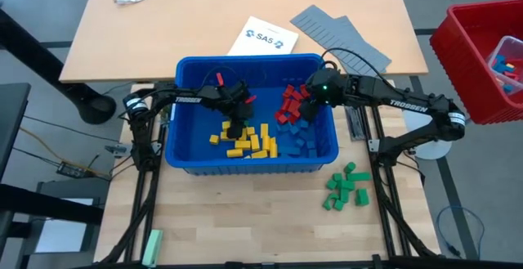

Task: Sort blocks
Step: Remove the green block from the blue bin

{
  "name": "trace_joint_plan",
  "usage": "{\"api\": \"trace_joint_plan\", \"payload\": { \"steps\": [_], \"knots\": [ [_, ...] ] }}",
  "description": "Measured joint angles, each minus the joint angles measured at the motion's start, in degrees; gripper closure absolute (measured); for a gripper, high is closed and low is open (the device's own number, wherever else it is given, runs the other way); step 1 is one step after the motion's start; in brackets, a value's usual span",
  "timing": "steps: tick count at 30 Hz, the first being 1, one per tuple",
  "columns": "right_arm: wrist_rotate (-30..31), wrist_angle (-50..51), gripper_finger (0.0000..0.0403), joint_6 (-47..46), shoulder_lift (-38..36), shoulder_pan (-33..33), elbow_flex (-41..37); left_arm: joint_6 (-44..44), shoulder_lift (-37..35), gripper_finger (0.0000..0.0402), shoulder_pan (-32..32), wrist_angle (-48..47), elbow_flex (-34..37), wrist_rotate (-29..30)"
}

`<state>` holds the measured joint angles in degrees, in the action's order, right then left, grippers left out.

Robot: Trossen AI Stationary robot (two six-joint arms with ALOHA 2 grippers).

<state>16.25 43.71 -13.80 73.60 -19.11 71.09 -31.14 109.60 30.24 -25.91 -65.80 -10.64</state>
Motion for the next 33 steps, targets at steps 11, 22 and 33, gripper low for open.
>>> {"api": "trace_joint_plan", "payload": {
  "steps": [11,22,33],
  "knots": [
    [0.03,0.04,0.0173,-0.02,0.0,0.0,0.0,0.16,-0.24,0.0283,-0.65,1.03,-0.04,0.64],
    [-1.05,0.12,0.0174,-0.04,0.0,0.01,0.0,5.03,-8.49,0.0396,-0.54,-3.38,-7.03,2.48],
    [-2.5,0.12,0.0172,0.0,-0.01,0.02,0.02,7.41,-8.49,0.0253,-0.33,-8.37,-7.74,1.7]
  ]
}}
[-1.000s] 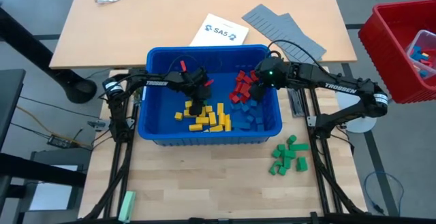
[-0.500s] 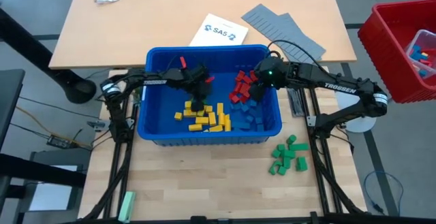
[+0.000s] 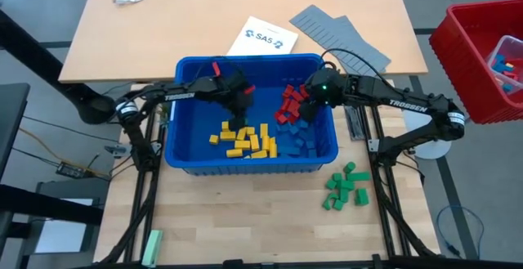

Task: Sort blocks
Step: Remove the green block from the blue bin

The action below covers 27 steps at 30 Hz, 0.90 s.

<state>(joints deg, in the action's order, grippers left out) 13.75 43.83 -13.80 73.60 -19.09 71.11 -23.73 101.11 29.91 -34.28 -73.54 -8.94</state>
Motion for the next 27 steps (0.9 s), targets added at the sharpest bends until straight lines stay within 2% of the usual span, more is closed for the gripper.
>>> {"api": "trace_joint_plan", "payload": {
  "steps": [6,10,14,18,27],
  "knots": [
    [-0.27,0.01,0.0172,0.31,-0.01,0.0,0.0,-1.45,4.73,0.0143,-0.02,-1.75,-0.04,0.82],
    [-0.25,0.08,0.0172,0.42,-0.01,0.0,0.0,-2.67,5.75,0.0107,-0.02,-1.77,-0.04,1.73],
    [-0.48,1.04,0.0172,0.44,-0.01,0.0,0.0,-3.45,5.79,0.0099,-0.04,-1.64,-0.07,5.13],
    [-0.49,0.49,0.0172,0.73,-0.01,0.0,0.0,-3.53,7.19,0.0103,0.03,-1.62,0.51,1.68],
    [-0.47,0.07,0.0172,3.37,-0.01,0.33,0.0,-4.37,10.31,0.0118,0.02,-0.28,1.14,2.36]
  ]
}}
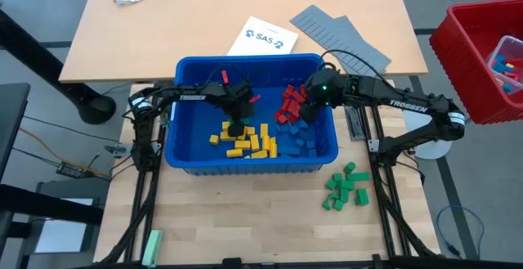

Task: Sort blocks
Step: Remove the green block from the blue bin

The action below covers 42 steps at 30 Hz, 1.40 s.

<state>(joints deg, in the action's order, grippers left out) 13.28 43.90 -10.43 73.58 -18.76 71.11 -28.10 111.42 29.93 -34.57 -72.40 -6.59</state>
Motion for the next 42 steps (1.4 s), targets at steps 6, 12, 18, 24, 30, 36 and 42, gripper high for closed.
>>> {"api": "trace_joint_plan", "payload": {
  "steps": [6,12,18,24,30,36,42],
  "knots": [
    [0.02,-0.96,0.0172,1.08,0.0,0.0,0.0,1.57,-1.9,0.0128,0.18,-1.92,0.2,1.7],
    [0.02,-2.76,0.0172,1.07,0.0,0.2,0.0,1.24,-2.09,0.0133,1.21,-3.75,0.31,2.18],
    [0.04,-5.73,0.0172,3.16,0.03,0.25,0.0,0.2,-1.92,0.0133,2.01,-1.9,0.31,1.78],
    [0.25,-9.64,0.0172,5.57,0.39,-0.26,0.0,1.58,-3.83,0.0133,2.1,-1.2,0.44,0.1],
    [0.66,-11.45,0.0172,9.02,0.39,-1.49,0.0,-0.16,-4.0,0.0133,2.31,-1.2,0.44,2.79],
    [0.61,-11.43,0.0172,11.45,0.39,-3.7,0.0,-0.17,-3.3,0.0133,2.27,0.48,1.54,1.4],
    [0.09,-13.26,0.0172,11.77,0.39,-5.09,0.0,0.02,-2.87,0.0133,2.73,1.38,2.2,0.92]
  ]
}}
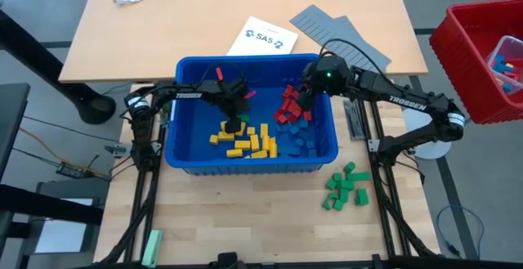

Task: Sort blocks
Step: Remove the green block from the blue bin

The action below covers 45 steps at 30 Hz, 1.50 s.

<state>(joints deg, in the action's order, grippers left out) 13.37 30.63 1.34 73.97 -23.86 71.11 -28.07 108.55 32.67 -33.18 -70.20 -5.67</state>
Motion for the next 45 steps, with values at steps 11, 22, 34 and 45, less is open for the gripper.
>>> {"api": "trace_joint_plan", "payload": {
  "steps": [11,22,34,45],
  "knots": [
    [-0.83,-2.69,0.0172,5.83,0.0,0.07,0.0,0.05,-0.51,0.0133,-1.05,-8.2,-2.95,-3.79],
    [-1.68,-5.1,0.0172,6.41,-0.02,-0.02,0.0,-2.71,-1.57,0.0133,-0.05,-9.92,-6.43,-0.91],
    [-1.75,-5.11,0.0172,6.51,-0.02,-0.04,0.0,-2.93,-1.27,0.0133,-0.15,2.43,4.35,0.0],
    [-1.75,-5.38,0.0172,6.28,-0.02,-0.02,0.0,-3.11,-0.71,0.022,-0.52,3.88,5.6,-1.57]
  ]
}}
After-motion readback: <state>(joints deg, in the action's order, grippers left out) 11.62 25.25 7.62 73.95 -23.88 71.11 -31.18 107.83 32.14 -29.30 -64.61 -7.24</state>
